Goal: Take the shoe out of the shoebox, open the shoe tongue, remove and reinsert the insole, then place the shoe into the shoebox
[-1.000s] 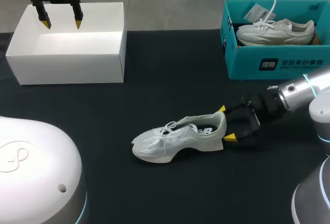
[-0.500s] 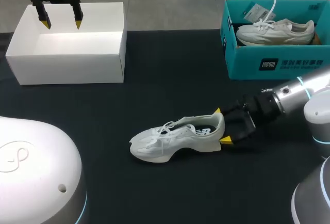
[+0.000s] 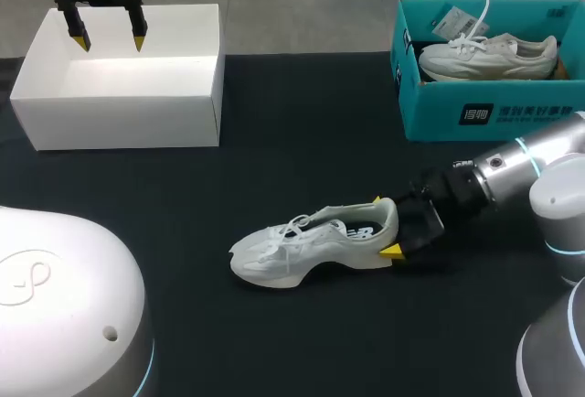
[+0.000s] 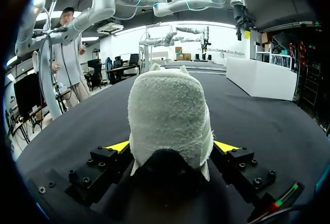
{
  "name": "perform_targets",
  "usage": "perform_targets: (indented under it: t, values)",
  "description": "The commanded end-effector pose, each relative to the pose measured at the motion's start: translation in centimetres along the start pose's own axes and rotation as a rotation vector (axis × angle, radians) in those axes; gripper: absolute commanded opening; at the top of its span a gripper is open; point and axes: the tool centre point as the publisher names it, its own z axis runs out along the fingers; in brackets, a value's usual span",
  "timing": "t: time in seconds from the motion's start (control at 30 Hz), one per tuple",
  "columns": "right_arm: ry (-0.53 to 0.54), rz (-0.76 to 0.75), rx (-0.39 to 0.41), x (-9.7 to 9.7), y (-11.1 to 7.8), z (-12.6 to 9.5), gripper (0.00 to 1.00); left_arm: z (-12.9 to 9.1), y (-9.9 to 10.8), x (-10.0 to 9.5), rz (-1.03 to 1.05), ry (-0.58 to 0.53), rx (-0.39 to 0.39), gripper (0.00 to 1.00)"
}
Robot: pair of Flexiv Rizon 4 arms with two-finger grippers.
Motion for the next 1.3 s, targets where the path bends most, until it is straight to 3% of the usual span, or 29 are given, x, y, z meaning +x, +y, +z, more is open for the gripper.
perform_targets:
  t: [0.03,0.43,0.47,0.53,1.07,1.3]
  values:
    - [0.000,0.001,-0.007,-0.2,-0.2,0.9,1.00,0.0,0.1,0.0,0.000,0.000,0.001,1.00]
    - [-0.016,0.027,0.016,-0.1,-1.1,1.5,1.00,0.0,0.1,0.0,0.000,0.000,0.001,1.00]
    - [-0.019,0.026,0.019,-0.1,-1.1,1.4,0.61,0.0,0.1,0.0,0.000,0.000,0.001,1.00]
    - [-0.020,0.026,0.031,-0.1,-1.0,1.3,0.00,0.0,0.1,0.0,0.000,0.000,0.001,1.00]
    - [-0.209,0.059,0.051,2.0,-0.8,-1.0,0.00,0.0,0.1,0.0,0.000,0.000,0.001,1.00]
    - [-0.233,0.072,0.057,2.7,-1.0,-1.9,0.00,0.0,0.1,0.0,0.000,0.000,0.001,1.00]
